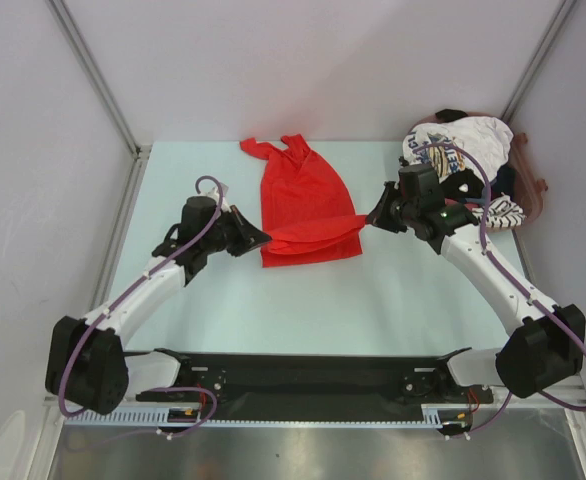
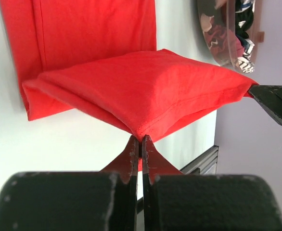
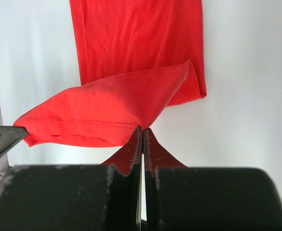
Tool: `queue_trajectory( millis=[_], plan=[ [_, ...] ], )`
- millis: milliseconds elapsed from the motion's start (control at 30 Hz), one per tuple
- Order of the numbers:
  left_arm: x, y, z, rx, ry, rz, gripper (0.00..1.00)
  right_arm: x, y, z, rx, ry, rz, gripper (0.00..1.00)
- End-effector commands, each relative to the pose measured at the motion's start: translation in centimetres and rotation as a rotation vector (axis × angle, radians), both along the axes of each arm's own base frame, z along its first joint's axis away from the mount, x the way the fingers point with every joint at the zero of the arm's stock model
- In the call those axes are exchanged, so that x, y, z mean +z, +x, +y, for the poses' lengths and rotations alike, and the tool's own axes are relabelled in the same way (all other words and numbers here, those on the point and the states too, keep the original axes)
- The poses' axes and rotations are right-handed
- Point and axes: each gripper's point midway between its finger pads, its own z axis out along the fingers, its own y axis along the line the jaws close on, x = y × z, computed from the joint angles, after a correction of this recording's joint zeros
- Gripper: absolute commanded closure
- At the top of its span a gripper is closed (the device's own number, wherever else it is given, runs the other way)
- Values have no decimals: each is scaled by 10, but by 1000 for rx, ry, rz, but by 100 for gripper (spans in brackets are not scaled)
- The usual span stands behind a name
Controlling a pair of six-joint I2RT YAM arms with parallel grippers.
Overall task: Fold and stack the tank tops
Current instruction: Fold the tank top
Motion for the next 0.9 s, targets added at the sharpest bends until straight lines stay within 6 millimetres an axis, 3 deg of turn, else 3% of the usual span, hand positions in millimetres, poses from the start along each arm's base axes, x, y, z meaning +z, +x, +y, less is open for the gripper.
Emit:
queue_trajectory(
  millis=[0, 367, 600, 867],
  plan=[
    [15, -8, 3, 25, -19, -58, 100, 13, -7, -5, -39, -6, -45, 100],
    [34, -5, -1, 7, -42, -87, 100, 42, -10, -12, -93, -66, -115, 100],
    [32, -5, -3, 6, -40, -87, 100, 29, -17, -20, -135, -86, -98, 100],
    [40, 0, -12, 4, -27, -95, 100, 46, -18, -34, -169, -102, -141, 100]
  ],
)
